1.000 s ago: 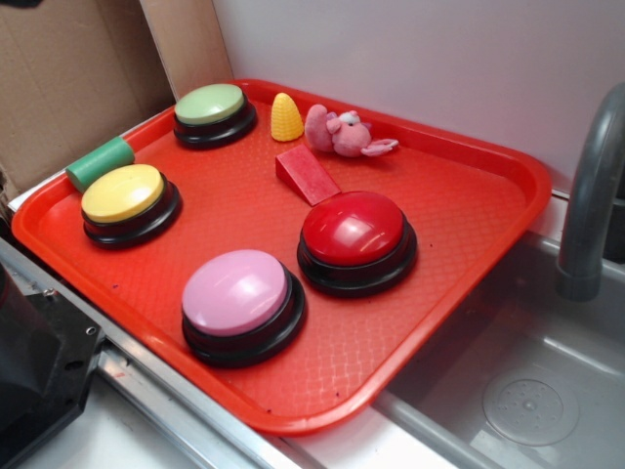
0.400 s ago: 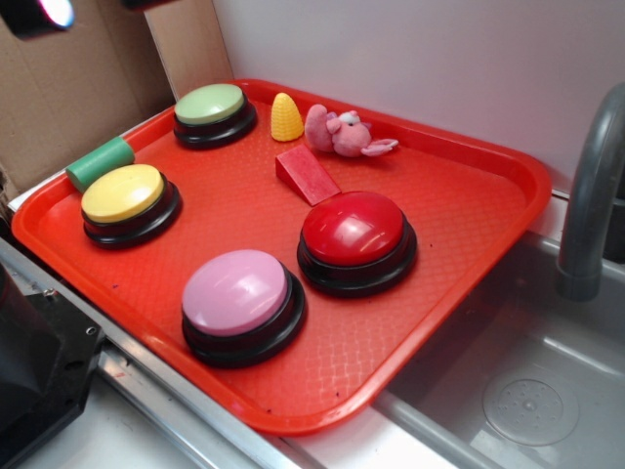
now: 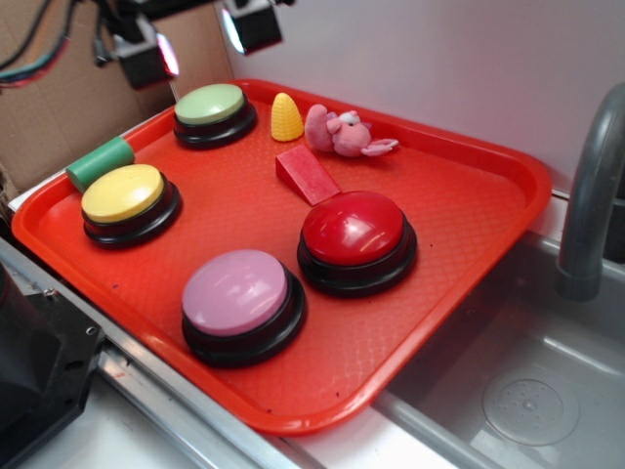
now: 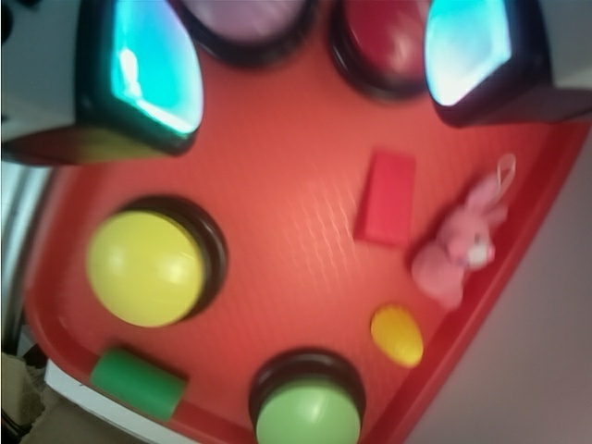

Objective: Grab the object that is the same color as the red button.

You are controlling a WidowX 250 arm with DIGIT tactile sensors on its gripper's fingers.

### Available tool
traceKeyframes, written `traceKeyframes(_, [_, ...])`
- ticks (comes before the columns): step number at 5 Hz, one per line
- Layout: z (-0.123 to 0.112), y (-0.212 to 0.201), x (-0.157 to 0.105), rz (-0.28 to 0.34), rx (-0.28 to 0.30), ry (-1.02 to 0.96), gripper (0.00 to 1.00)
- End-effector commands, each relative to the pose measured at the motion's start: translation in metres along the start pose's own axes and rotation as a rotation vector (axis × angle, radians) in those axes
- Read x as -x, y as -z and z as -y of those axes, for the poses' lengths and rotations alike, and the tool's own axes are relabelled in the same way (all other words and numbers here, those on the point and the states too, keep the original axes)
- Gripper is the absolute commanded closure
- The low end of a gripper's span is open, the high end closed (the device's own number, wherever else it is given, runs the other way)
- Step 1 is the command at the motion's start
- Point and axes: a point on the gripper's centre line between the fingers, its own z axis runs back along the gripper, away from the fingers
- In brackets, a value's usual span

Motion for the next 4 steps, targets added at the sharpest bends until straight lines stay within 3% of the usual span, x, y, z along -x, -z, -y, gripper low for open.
traceKeyframes(1, [0.02, 0.061, -0.011, 0.078, -0.019, -0.086, 0.0])
traceKeyframes(2, [0.032, 0.088, -0.02, 0.1, -0.027, -0.128, 0.0])
traceKeyframes(3, [0.035, 0.105, -0.028, 0.089, -0.042, -0.139, 0.0])
traceKeyframes(4, [0.034, 0.113, -0.035, 0.051, -0.016, -0.194, 0.0])
